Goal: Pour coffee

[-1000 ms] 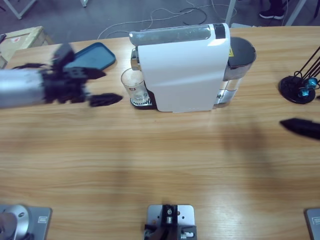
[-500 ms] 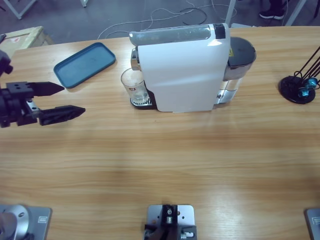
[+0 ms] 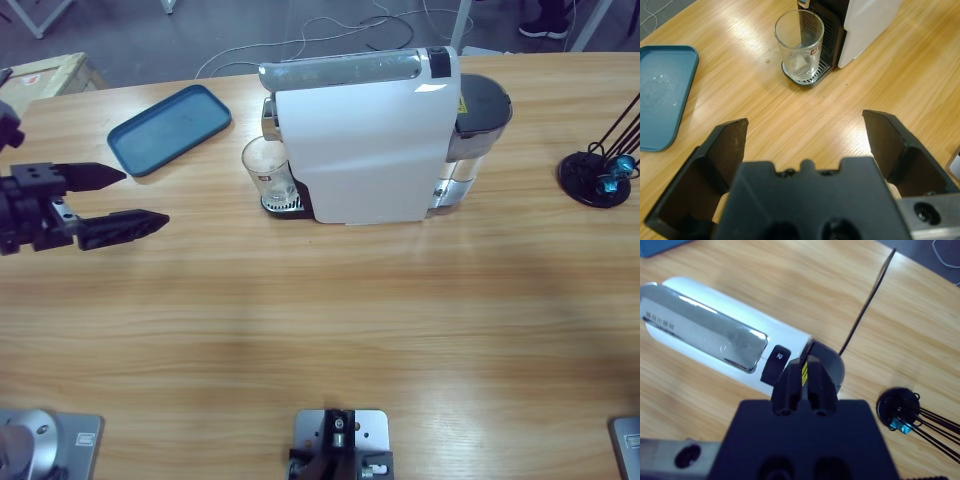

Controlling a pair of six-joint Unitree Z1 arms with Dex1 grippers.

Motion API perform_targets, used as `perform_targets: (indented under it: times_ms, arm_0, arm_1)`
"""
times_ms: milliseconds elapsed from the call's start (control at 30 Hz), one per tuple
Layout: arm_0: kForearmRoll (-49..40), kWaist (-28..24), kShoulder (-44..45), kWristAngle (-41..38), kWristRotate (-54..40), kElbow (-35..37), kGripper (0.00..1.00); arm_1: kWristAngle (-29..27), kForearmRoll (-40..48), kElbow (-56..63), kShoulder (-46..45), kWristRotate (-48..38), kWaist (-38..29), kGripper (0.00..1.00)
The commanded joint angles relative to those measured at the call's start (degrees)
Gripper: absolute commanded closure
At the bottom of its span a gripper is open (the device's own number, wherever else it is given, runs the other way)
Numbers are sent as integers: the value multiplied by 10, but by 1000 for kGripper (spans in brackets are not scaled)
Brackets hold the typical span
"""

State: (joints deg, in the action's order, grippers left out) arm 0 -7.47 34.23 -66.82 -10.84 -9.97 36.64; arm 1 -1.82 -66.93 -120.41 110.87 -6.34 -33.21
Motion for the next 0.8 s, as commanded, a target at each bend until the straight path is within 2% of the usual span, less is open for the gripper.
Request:
perform_targets:
  times_ms: [33,800]
  arm_0:
    - [6,5,-25,5,4,-17,18]
    - [21,5,-34,7,3,-25,18]
  arm_1:
    - [46,-8,-5,40,11,-16,1000]
    - [36,-8,2,73,13,-16,1000]
